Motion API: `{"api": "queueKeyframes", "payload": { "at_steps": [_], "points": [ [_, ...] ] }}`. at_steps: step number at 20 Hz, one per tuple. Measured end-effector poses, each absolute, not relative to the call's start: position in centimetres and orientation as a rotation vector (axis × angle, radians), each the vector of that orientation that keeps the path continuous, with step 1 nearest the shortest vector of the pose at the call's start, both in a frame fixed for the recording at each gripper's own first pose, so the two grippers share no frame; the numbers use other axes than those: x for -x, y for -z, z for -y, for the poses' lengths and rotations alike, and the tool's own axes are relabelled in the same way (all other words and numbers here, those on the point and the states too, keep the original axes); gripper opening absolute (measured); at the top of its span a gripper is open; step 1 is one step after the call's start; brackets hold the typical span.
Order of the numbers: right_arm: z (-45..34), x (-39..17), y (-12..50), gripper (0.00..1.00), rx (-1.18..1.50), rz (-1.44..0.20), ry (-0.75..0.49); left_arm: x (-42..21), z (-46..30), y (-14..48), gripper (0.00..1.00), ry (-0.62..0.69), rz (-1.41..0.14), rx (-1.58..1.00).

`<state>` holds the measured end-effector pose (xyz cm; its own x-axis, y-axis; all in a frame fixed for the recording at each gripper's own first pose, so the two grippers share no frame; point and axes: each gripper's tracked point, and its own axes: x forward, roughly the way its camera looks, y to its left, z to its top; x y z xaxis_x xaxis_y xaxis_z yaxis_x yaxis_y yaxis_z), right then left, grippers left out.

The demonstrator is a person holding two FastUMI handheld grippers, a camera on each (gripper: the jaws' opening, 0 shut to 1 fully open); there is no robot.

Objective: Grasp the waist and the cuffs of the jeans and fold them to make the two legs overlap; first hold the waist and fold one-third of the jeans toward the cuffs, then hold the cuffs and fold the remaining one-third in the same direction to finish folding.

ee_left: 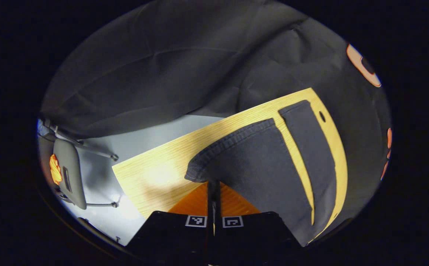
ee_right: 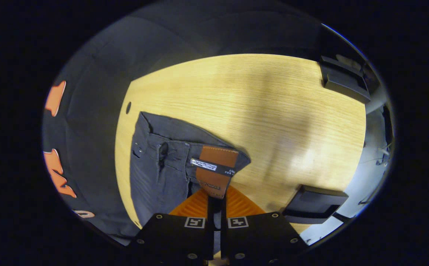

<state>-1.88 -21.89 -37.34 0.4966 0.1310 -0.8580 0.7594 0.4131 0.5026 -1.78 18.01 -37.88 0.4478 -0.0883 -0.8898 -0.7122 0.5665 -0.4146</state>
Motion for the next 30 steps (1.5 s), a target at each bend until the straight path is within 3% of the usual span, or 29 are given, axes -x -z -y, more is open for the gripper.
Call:
{"api": "queueKeyframes", "payload": {
  "at_steps": [13, 21, 30],
  "points": [
    [19.5, -1.1, 28.5, 0.08, -1.088, -0.835, 0.463, -3.4, -19.7, 30.8, 0.01, -0.174, -0.834, 0.969],
    [19.0, -2.3, 26.3, 0.08, -1.112, -0.794, 0.524, -8.4, -20.1, 29.9, 0.01, -0.111, -0.85, 0.963],
    [19.2, -9.0, 24.9, 0.07, -1.147, -0.825, 0.428, -16.6, -19.1, 28.1, 0.01, -0.151, -0.845, 0.891]
  ]
}}
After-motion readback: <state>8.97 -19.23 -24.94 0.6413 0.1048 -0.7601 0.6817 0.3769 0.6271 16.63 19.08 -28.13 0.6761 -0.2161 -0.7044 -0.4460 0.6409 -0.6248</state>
